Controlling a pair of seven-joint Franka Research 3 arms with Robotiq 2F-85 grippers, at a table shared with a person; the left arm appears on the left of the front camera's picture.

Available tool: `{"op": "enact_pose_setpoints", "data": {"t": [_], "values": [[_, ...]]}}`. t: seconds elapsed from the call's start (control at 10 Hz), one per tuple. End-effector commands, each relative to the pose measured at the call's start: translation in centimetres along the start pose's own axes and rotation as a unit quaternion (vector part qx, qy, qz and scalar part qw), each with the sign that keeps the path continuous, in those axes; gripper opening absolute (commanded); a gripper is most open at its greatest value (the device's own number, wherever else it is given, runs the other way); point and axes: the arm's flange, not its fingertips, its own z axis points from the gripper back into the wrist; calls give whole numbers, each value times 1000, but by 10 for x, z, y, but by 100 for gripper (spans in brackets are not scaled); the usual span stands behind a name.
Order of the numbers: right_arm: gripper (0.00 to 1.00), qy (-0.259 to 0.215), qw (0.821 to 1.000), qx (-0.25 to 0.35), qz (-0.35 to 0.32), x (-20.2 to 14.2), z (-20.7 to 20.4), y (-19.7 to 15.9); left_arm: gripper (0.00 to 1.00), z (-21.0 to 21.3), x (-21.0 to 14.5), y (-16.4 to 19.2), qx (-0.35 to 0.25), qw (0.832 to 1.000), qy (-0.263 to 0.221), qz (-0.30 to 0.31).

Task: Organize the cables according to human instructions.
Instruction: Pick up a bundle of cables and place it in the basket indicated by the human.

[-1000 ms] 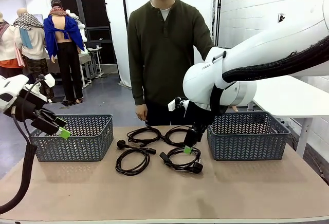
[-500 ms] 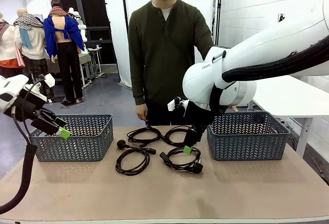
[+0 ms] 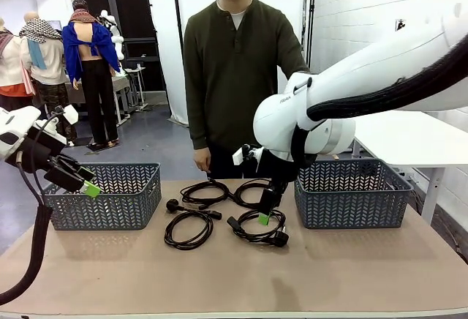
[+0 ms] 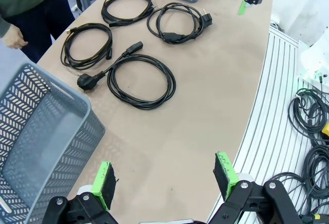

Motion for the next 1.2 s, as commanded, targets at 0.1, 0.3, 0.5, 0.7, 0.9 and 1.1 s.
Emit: {"op": "enact_pose_setpoints", "data": {"t": [0.1,0.3,0.5,0.7,0.9,1.1], "values": [[100,36,997,11,65,15,-17,-22,100,0,-1,4,-7,1000,-8,-7],[100,61,994,26,87,18,-33,-38,100,0,-1,4,-7,1000,-8,-7],[100,71,994,22,83,24,-46,-48,100,0,-1,4,-7,1000,-8,-7],[100,73,993,21,91,33,-56,-46,100,0,-1,4,-7,1000,-8,-7],[100,88,992,9,93,39,-68,-46,100,0,-1,4,-7,1000,-8,-7],[100,83,993,-3,83,44,-79,-47,100,0,-1,4,-7,1000,-8,-7]]}}
